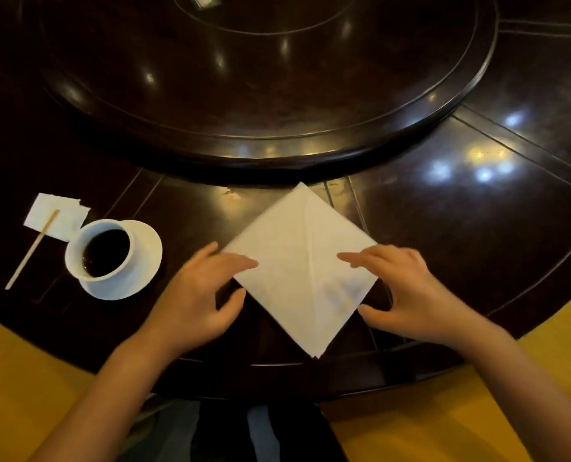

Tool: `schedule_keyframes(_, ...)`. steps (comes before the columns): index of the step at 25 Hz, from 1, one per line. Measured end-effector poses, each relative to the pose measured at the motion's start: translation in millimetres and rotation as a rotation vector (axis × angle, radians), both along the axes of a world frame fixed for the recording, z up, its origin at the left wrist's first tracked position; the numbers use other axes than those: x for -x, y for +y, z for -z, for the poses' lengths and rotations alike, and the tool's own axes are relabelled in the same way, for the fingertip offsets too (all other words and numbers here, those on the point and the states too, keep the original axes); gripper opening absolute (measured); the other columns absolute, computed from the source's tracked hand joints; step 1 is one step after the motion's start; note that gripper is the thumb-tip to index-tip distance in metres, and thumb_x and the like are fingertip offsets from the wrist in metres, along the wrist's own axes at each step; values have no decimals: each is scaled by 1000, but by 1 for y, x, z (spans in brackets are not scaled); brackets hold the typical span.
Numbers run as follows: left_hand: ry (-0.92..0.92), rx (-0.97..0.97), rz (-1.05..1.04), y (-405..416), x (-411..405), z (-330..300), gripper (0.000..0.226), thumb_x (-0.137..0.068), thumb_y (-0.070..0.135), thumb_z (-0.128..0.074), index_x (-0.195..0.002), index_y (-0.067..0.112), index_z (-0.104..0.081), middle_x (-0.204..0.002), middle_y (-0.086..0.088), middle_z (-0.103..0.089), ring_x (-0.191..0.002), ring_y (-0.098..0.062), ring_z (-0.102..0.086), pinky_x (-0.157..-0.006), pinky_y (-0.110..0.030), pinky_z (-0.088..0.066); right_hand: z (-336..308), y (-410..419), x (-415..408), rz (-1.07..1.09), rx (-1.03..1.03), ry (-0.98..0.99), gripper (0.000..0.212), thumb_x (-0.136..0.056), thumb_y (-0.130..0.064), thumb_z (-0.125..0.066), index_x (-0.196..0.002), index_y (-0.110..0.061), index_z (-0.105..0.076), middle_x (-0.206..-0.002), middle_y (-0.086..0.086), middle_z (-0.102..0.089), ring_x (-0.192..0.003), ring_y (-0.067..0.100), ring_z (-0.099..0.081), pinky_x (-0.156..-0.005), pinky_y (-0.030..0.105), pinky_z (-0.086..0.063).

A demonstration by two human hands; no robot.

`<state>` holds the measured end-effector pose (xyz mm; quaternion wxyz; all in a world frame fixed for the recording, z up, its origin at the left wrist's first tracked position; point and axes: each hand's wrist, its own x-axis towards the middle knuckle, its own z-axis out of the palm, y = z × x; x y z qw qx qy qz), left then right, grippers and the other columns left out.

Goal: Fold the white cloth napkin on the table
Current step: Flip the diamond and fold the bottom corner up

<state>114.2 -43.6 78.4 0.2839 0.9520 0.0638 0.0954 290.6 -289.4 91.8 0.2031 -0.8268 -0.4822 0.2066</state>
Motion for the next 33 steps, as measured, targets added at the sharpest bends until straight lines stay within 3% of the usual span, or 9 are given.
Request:
schedule_keyframes(2,64,-9,-68,-11,8,23,49,-91,35,-39,-136,16,-44,-139,3,-45,-131,1,-30,-113,-25,-19,24,-1,13,112,-7,43,60,-81,-46,-46,-139,-34,-35,-136,-15,-42,-125,-8,-19,-112,41,-16)
schedule_keyframes(4,98,-25,-198,-28,-3,37,54,-95,34,-29,-143,11,-32,-148,-4,-36,-138,-9,-22,-114,-32,-16,43,19,27,216,-66,-50,56,-89,-43,-33,-141,-25,-34,-148,-7,-33,-136,1,-12,-115,42,-10)
schedule_keyframes(8,249,-240,-325,-65,-46,73,58,-94,30,-23,-146,6,-21,-153,-12,-23,-140,-21,-14,-111,-49,-14,80,74,52,182,-8,-160,57,-92,-35,-15,-146,-16,-19,-155,3,-16,-142,14,0,-115,43,0)
schedule_keyframes(12,413,-398,-364,-70,-53,111,58,-96,36,-12,-144,14,14,-154,-5,15,-143,-20,12,-114,-49,-2,113,83,48,112,84,-192,54,-96,-39,-13,-146,-21,-8,-154,-4,-4,-142,12,4,-117,44,-1)
schedule_keyframes(17,354,-387,-355,-54,-48,114,62,-92,51,-19,-148,28,-8,-157,-8,-12,-143,-23,-5,-111,-49,-1,123,65,23,84,187,-319,61,-94,-54,-16,-147,-32,3,-155,-5,9,-143,14,12,-115,46,5)
schedule_keyframes(24,384,-340,-378,-47,-44,112,70,-87,63,-21,-149,30,-8,-157,-11,-8,-144,-28,-1,-114,-50,-5,114,51,-8,644,355,-344,75,-91,-61,-14,-148,-16,4,-157,4,8,-143,17,11,-113,52,7)
schedule_keyframes(26,384,-352,-372,-47,-44,111,73,-86,64,-21,-149,29,-8,-157,-12,-7,-144,-27,0,-113,-52,-5,108,66,-22,402,207,-403,68,-92,-60,-9,-147,-21,4,-157,5,6,-143,19,10,-113,54,7)
schedule_keyframes(29,377,-406,-348,-45,-45,110,77,-85,67,-17,-149,26,-5,-158,-12,-4,-143,-25,3,-109,-54,7,107,98,-42,-331,75,-426,58,-95,-51,-10,-147,-25,-7,-157,6,-7,-144,23,3,-114,50,4)
schedule_keyframes(33,230,-412,43,-49,-38,110,69,-87,58,-31,-146,25,-20,-154,-11,-19,-142,-25,-18,-109,-56,4,112,117,-69,-584,119,-407,57,-96,-47,-13,-148,-26,-8,-157,1,-7,-144,19,2,-116,47,2)
